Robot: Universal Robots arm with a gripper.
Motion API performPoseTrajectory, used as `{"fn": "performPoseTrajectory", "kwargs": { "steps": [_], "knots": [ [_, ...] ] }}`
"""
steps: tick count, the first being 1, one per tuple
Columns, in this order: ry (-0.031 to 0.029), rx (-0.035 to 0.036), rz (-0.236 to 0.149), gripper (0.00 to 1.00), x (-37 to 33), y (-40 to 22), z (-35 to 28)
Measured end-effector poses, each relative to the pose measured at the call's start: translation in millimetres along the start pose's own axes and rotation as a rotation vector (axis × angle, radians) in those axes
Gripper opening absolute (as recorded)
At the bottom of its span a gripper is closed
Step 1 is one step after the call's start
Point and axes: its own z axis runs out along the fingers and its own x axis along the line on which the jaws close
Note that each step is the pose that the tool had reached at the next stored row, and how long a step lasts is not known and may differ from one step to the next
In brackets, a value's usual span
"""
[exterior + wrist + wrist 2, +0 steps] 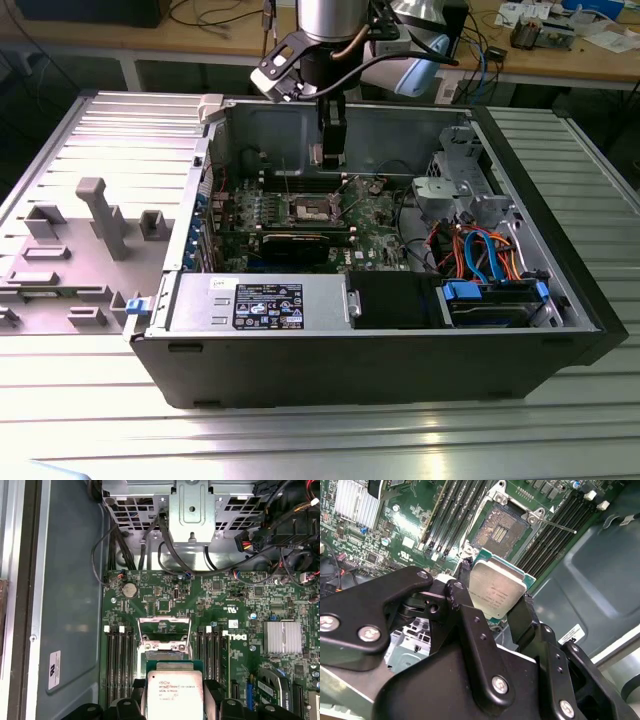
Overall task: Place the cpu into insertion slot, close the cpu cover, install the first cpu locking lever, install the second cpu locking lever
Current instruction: 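Place the cpu into insertion slot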
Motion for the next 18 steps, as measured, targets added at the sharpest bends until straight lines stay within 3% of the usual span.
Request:
{"fn": "performPoseTrajectory", "kwargs": {
  "steps": [18],
  "knots": [
    [0.0105,-0.0002,0.001,0.55,0.0,0.0,0.0]
  ]
}}
